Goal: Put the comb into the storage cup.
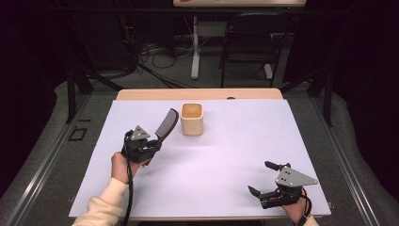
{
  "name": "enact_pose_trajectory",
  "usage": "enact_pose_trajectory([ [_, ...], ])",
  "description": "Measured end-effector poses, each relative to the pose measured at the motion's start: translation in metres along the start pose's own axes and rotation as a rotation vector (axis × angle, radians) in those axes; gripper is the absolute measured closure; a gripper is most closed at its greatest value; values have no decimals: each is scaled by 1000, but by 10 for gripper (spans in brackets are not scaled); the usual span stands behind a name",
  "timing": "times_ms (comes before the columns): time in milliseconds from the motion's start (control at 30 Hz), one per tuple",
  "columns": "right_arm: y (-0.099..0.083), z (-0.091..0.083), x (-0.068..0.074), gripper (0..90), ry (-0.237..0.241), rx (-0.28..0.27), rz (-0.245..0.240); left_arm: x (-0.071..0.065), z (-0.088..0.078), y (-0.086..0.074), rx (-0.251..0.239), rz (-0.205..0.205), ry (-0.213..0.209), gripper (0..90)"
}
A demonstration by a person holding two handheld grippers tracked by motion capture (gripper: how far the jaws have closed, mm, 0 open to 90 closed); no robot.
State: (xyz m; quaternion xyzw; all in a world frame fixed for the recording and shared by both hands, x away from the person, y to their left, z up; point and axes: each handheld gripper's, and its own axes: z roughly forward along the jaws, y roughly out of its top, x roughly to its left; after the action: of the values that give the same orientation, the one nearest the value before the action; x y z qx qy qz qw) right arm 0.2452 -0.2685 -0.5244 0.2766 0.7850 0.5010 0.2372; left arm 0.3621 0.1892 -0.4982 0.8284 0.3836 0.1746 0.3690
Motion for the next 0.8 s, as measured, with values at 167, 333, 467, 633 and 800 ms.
enact_pose_trajectory([
  [167, 0, 1, 1, 2, 0, 4, -3, -2, 2, 4, -12, 14, -4, 723],
  [333, 0, 1, 0, 2, 0, 4, 2, -2, 2, 8, -41, 10, 4, 723],
  [467, 0, 0, 0, 2, -3, 3, 2, -2, 1, 12, -55, 11, 3, 723],
  [633, 0, 1, 1, 2, 0, 6, 1, -2, 2, 16, -68, 16, 3, 723],
  [800, -1, 1, 0, 2, -2, 8, 2, -2, 4, 18, -72, 23, 6, 723],
])
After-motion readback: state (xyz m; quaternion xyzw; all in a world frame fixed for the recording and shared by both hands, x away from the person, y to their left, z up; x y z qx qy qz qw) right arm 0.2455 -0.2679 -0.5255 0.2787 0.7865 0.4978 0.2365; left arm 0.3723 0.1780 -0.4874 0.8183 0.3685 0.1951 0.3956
